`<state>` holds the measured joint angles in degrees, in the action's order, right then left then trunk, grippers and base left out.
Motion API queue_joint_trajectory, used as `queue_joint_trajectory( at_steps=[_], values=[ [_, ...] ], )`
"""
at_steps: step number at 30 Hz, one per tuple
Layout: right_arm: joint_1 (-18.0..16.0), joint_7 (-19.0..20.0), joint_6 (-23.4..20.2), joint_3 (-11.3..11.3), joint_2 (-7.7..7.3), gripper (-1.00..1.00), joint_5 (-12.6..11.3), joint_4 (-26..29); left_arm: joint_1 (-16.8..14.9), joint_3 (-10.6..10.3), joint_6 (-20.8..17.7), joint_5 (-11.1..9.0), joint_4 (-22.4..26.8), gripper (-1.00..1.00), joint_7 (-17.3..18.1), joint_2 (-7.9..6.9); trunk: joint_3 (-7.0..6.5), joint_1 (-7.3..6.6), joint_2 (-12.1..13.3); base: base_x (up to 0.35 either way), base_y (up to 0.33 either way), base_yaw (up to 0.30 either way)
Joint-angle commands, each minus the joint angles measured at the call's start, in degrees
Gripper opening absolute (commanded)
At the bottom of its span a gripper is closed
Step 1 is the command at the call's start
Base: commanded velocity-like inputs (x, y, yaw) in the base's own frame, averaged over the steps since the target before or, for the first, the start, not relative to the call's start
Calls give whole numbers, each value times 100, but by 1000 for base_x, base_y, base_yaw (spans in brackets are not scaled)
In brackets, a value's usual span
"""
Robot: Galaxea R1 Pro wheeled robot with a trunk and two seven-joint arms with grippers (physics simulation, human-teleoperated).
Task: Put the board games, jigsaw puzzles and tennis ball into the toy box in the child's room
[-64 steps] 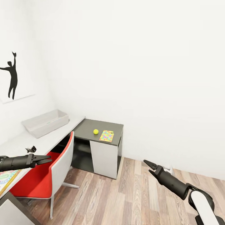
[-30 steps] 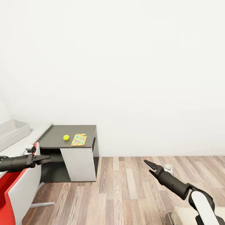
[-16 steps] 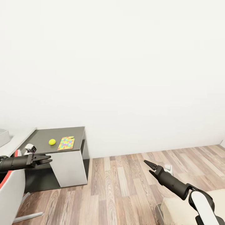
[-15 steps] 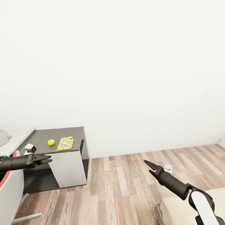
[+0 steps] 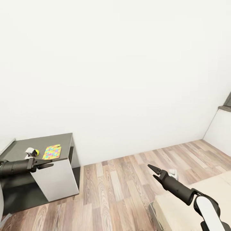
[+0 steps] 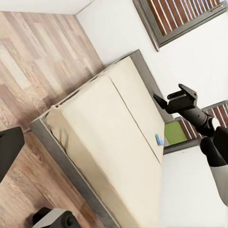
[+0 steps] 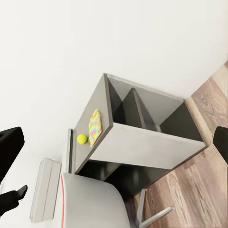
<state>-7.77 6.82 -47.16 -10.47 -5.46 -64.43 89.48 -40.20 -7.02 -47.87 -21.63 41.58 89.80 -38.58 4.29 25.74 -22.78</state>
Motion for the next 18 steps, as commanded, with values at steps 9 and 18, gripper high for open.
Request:
queue_joint_trajectory(
  at_steps=[9,18],
  values=[
    [-5,38,-30,-10,1,100,36,-1,-6,-28,-60,-20,-1,100,20,-9,13,4,-13,0,0,-278],
    [-8,38,-27,-13,1,100,36,-1,-6,-28,-62,-17,-1,100,20,-9,13,4,-13,-39,0,-278]
  ],
)
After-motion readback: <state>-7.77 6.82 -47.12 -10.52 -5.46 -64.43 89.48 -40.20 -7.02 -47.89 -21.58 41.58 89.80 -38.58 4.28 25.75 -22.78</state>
